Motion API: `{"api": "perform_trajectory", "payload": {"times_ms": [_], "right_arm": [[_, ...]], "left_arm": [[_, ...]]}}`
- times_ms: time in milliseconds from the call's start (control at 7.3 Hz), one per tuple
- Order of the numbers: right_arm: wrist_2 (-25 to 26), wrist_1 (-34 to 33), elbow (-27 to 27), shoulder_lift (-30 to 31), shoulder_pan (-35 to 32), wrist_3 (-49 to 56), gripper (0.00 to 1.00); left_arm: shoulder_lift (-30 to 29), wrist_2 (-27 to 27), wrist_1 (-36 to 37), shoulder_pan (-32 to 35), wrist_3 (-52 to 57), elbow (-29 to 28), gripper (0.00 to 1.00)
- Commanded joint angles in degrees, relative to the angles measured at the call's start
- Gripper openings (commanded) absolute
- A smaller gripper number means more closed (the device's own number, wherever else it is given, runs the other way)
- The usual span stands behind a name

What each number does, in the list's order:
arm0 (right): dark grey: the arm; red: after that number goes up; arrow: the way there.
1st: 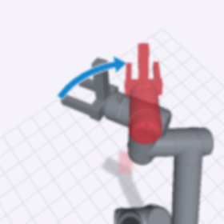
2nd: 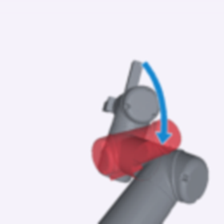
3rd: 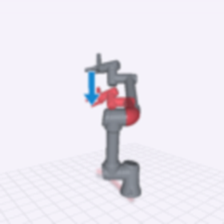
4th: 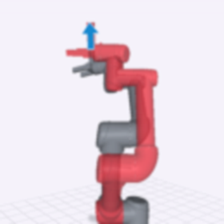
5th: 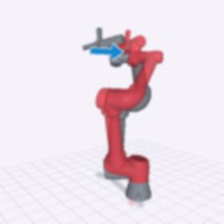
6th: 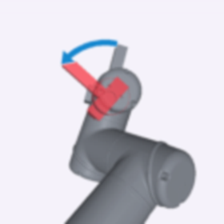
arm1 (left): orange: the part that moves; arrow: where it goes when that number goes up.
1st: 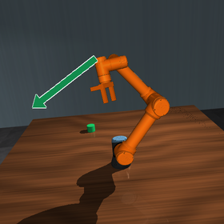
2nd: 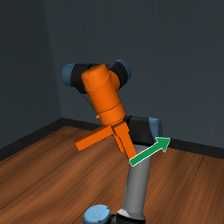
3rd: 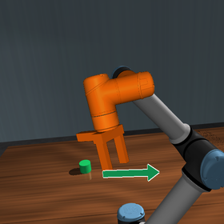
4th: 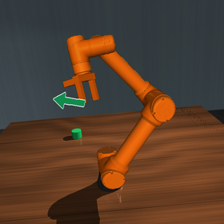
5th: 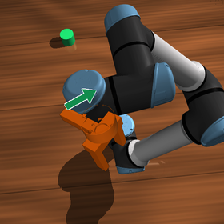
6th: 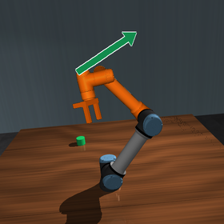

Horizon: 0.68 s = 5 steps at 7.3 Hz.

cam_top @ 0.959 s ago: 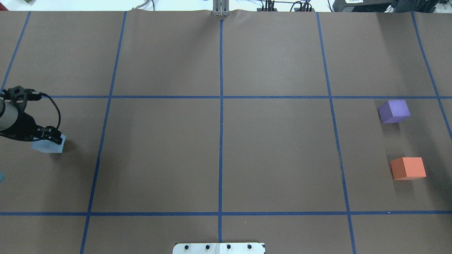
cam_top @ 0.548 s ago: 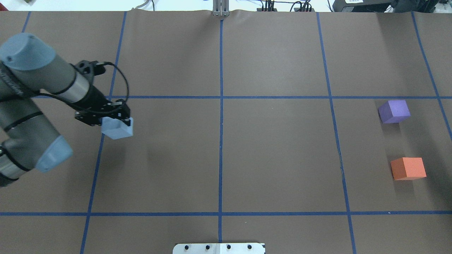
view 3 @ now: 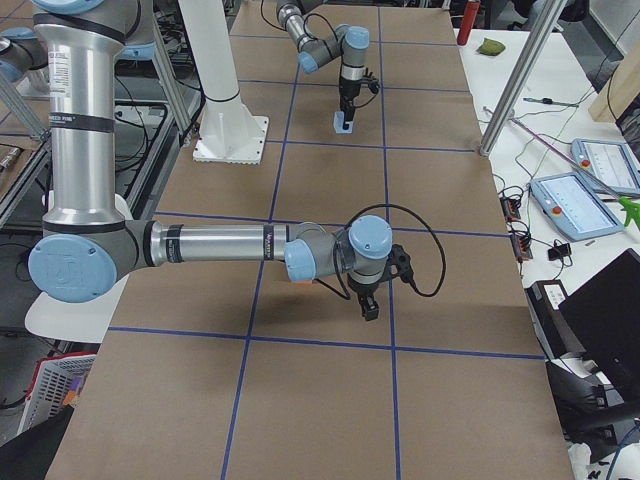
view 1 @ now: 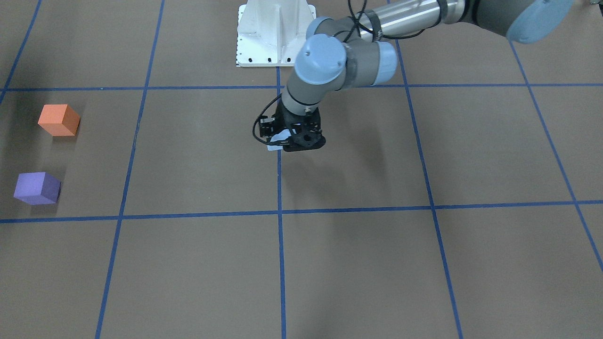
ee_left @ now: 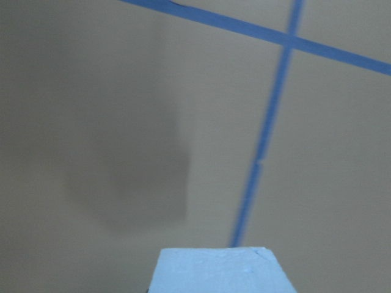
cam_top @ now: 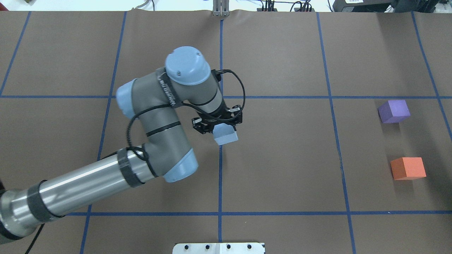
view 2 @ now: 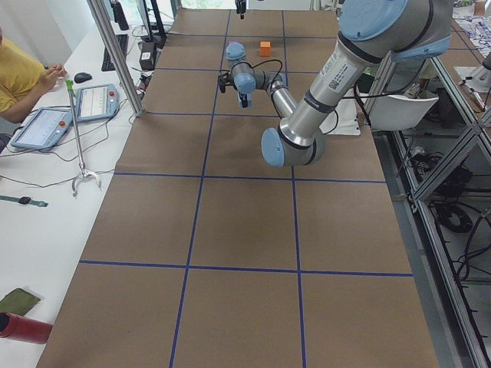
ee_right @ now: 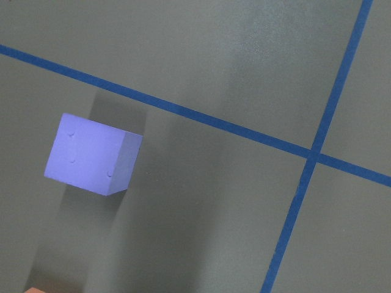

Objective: Place blue block between orange and purple blocks
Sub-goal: 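Carry the light blue cube with the left gripper toward the table center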

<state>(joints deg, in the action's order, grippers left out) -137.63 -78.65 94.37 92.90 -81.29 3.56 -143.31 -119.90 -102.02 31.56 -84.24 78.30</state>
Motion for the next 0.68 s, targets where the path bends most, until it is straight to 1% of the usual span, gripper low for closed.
{"api": "perform_trajectory", "payload": {"times_ms": [0, 137, 274, 411, 548], "right_arm": [[-0.79, 1.38, -0.06, 0.44, -0.01, -0.04, 1.0], [-1.84, 3.66, 0.03, 1.75, -0.01, -0.04, 1.0], [-1.85, 7.94, -0.15, 3.5, 0.08, -0.3, 1.0], [-2.11, 9.99, -0.5, 3.69, 0.08, -0.74, 1.0], [-3.42, 10.27, -0.5, 3.52, 0.08, -0.66, 1.0]], "left_arm": [[-10.48, 10.22, -1.33, -5.42, -1.37, -12.7, 0.0], [-11.02, 14.56, -3.34, -7.81, -1.37, -14.82, 0.0], [-11.29, 14.69, -3.36, -8.09, -1.19, -15.89, 0.18], [-11.29, 14.78, -3.36, -8.1, -0.23, -15.98, 0.69], [-11.38, 14.87, -3.1, -8.1, 2.39, -15.72, 0.85]]}}
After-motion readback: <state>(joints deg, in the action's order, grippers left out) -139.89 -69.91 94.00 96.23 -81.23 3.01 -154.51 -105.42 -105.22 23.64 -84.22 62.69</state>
